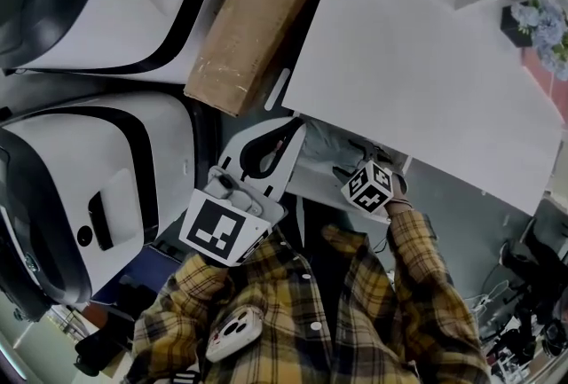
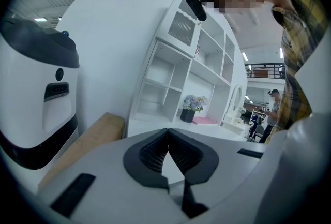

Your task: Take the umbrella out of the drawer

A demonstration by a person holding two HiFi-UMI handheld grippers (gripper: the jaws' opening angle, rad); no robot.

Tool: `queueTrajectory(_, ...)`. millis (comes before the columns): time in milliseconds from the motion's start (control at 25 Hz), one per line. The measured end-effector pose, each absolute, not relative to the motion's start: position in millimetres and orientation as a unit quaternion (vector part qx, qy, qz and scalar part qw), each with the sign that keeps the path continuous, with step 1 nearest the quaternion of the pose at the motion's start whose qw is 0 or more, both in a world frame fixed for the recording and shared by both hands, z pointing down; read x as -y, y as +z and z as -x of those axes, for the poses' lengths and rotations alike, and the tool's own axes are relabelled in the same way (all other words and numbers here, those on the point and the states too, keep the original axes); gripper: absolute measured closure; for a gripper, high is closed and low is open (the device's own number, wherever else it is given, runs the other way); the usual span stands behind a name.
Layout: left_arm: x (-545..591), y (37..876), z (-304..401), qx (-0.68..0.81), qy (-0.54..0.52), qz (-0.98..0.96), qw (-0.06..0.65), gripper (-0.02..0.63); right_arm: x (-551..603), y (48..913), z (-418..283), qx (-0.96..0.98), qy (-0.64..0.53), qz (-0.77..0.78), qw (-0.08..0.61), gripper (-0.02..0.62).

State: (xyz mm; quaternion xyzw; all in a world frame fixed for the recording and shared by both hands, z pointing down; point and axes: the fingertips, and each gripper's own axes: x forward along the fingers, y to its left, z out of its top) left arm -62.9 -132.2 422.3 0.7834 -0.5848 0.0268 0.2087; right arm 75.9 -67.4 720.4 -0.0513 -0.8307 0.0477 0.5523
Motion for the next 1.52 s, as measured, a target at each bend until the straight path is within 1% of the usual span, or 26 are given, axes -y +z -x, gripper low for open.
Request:
queueTrajectory(160,128.6,427.7,62.4,0.587,0.032,-0.780,0.213,0.584,64.1,744.4,-76.1,0.817,0.015,0.071,0.572,0.270)
queueTrajectory(360,125.1,425.1,61.6,0.590,0.019,-0.780,0.208,0.584,62.5,765.4,-78.5,0.805,0.024,0.081,0.587,0.267)
queueTrajectory(600,115.5,431.3,66.4,0.596,0.035,-0.770,0.223,0.586,62.6,786.3,-79.8,0.792,0.024,0.094,0.603,0.268)
queueTrajectory(800,111.0,434.1,71.4,0.602,0.037,-0.766,0.224,0.584,64.3,790.6,-80.7,0.797,0.010,0.084,0.597,0.267)
queueTrajectory(1160,108.0,435.5,75.6,0.606,0.036,-0.762,0.228,0.584,64.4,792.8,-80.3,0.785,-0.003,0.079,0.615,0.262)
queueTrajectory(1320,107.8,433.7,76.5,0.605,0.034,-0.763,0.224,0.586,65.1,792.3,-80.5,0.782,-0.010,0.079,0.618,0.284)
queueTrajectory(1520,106.1,428.7,78.4,0.608,0.032,-0.762,0.219,0.584,65.7,790.5,-82.1,0.779,-0.005,0.079,0.622,0.291)
